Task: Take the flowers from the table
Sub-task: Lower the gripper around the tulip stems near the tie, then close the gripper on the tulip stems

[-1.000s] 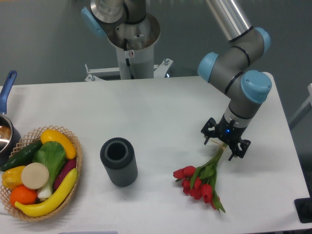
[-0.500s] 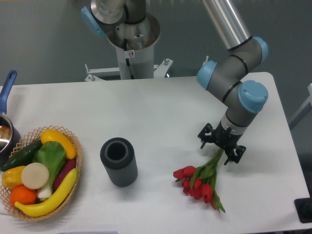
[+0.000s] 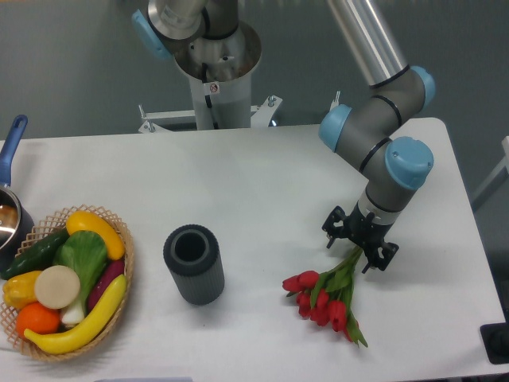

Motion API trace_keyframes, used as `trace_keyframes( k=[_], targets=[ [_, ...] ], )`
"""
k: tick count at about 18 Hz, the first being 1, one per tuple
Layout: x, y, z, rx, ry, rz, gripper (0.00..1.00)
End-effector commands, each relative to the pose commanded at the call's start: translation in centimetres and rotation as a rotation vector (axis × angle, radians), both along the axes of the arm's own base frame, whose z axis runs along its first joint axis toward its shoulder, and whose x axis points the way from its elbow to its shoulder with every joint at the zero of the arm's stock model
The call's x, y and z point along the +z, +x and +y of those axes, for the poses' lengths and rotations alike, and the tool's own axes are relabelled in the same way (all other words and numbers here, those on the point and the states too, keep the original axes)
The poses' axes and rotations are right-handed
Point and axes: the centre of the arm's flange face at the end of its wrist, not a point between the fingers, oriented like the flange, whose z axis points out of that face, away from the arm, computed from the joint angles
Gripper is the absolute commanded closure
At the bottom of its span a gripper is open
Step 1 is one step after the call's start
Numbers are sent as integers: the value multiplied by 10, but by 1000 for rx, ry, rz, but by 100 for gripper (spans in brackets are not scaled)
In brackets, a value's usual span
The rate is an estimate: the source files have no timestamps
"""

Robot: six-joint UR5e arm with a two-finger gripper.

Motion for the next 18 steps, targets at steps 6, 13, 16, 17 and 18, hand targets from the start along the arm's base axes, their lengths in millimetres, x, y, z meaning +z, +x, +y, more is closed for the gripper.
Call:
trace_keyframes(
  k=[6,13,16,17,18],
  targets=[
    [0,0,0,0,-1,1,39],
    [3,0,0,8,-1,5,65],
    [9,-3,1,8,4,18,71],
    [11,-4,0,8,7,20,71],
    [14,-6,1,8,10,27,71]
  ],
)
